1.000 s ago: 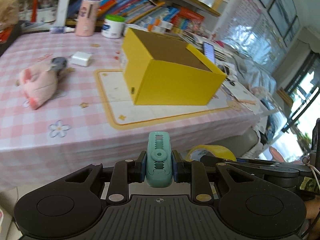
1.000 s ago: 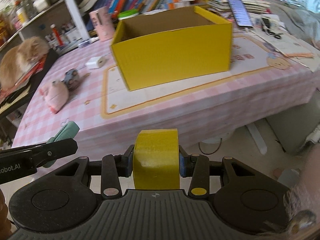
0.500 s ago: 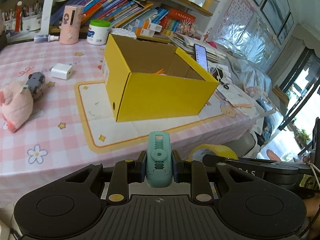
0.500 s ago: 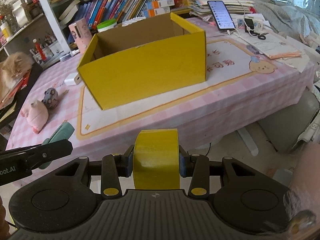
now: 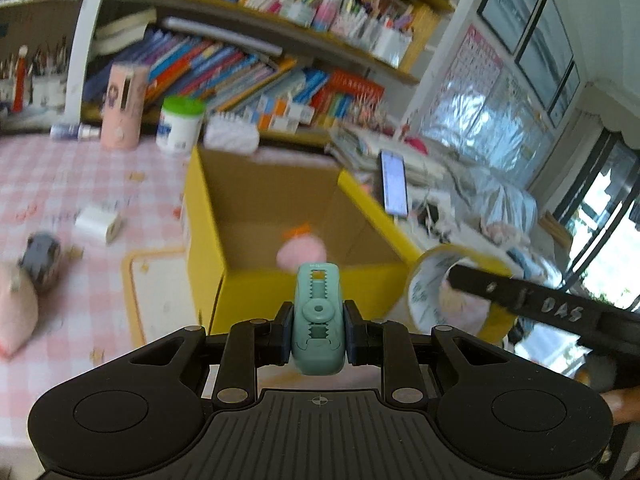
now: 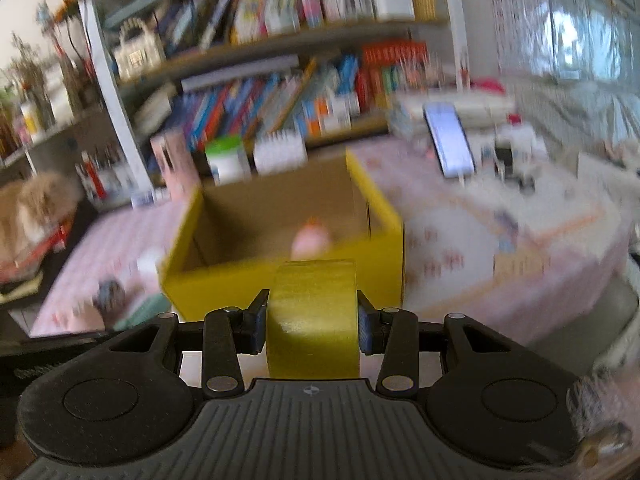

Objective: Organize objects
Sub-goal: 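Carry the stapler and tape roll with both tools over the yellow box, then open both tools to drop the stapler and tape into the box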

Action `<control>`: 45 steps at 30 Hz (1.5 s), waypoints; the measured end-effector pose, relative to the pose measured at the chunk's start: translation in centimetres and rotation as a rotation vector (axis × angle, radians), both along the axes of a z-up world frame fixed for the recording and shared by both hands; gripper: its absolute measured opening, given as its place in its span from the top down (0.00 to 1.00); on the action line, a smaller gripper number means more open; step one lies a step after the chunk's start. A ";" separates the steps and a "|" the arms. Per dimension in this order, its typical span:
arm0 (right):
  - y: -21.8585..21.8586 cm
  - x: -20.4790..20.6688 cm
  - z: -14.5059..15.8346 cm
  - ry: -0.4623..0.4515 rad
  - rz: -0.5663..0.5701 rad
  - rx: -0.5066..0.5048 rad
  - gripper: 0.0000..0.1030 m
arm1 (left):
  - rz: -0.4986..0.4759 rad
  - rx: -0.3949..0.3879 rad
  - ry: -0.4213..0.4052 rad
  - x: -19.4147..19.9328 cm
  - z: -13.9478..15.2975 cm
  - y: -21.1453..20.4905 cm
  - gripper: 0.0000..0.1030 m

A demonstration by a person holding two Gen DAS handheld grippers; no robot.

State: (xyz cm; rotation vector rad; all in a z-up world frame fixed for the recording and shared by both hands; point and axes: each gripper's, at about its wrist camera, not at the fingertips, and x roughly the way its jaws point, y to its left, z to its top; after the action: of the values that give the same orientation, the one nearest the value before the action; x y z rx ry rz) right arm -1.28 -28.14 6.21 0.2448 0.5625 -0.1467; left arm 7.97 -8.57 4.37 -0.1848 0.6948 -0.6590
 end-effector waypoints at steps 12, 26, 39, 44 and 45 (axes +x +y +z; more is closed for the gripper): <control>-4.2 9.0 4.0 -0.127 0.147 -0.067 0.62 | 0.094 0.051 -0.051 5.4 -0.3 -5.3 0.78; -3.5 19.9 -2.1 0.099 0.408 -0.120 0.62 | 0.113 0.246 0.040 9.0 -4.3 -9.6 0.78; -1.6 24.6 -4.2 0.201 0.550 -0.149 0.62 | 0.120 0.252 0.089 9.7 -5.4 -9.9 0.76; -0.5 25.4 -5.1 0.243 0.598 -0.159 0.62 | 0.130 0.252 0.084 9.6 -5.3 -9.7 0.75; -0.4 25.5 -5.3 0.249 0.602 -0.160 0.62 | 0.131 0.253 0.080 9.5 -5.3 -9.7 0.76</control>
State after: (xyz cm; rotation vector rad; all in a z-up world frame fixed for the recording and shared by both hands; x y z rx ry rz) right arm 24.19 -28.52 0.93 -0.1068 0.8446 0.3650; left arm 17.49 -18.29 -0.92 -0.0227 0.8284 -0.4353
